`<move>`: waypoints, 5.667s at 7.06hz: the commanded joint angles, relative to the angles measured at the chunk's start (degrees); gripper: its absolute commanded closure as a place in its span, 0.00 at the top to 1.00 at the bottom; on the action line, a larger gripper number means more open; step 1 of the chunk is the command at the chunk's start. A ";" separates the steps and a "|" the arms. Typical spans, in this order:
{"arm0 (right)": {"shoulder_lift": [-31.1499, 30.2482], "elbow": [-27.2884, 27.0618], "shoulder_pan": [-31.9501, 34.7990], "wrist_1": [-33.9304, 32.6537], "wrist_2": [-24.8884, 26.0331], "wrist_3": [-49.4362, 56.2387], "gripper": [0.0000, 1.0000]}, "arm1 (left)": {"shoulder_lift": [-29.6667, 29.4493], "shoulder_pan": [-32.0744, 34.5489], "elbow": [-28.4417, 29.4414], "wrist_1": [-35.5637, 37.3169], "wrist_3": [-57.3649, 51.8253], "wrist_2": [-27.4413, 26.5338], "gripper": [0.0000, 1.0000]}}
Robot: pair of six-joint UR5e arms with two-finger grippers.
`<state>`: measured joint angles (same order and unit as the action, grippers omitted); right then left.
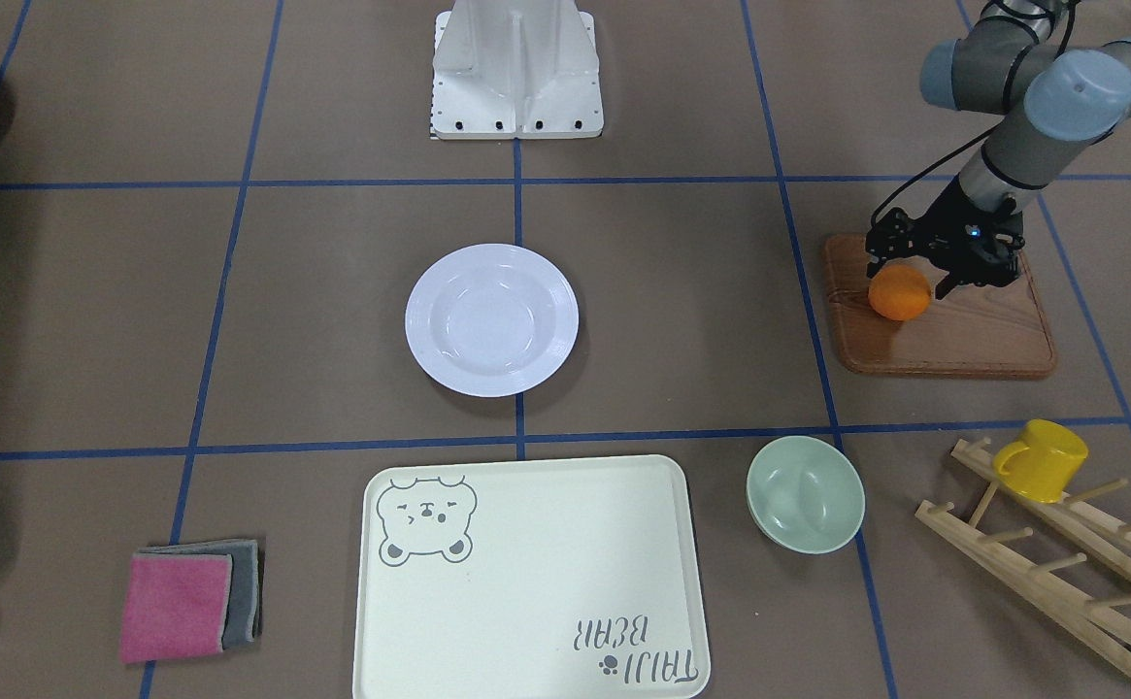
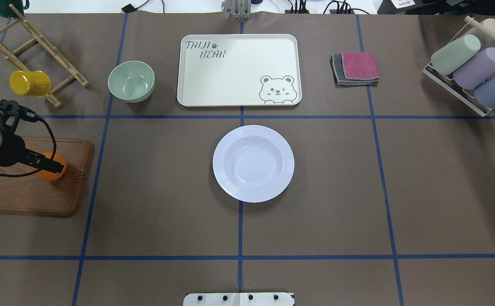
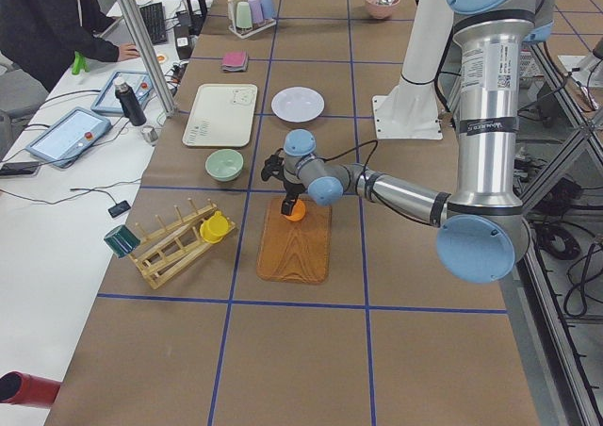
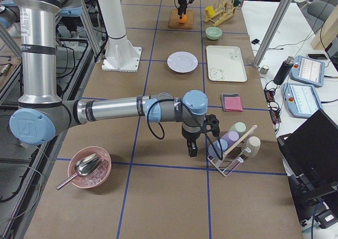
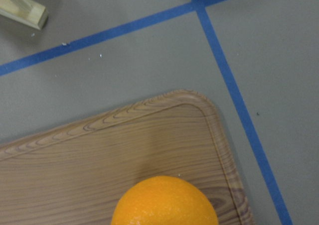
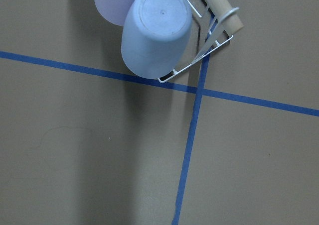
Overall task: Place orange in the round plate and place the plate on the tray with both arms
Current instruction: 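Reach the left gripper down to the orange on the wooden board and grasp it, then carry the orange with the left gripper and lower it onto the white plate, then open the left gripper and withdraw it while the right arm reaches toward the plate, then move the right gripper to the plate rim nearest the robot and grip it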
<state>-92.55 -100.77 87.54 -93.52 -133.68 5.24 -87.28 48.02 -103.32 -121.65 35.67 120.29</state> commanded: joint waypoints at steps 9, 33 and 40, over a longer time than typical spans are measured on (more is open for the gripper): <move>0.70 -0.22 -0.09 0.09 -0.97 -0.14 1.00 | -24.08 -2.83 -4.27 25.50 11.66 1.17 0.00; 12.73 -0.06 -76.47 60.73 66.26 -130.83 1.00 | -6.33 38.20 16.74 29.54 -46.22 17.96 1.00; 21.36 9.19 -73.92 60.82 66.62 -131.37 0.00 | -5.98 38.20 16.66 29.28 -46.13 17.96 1.00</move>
<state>-71.30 -91.88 13.43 -33.01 -66.92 -126.33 -93.26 86.22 -86.60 -92.31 -10.53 138.25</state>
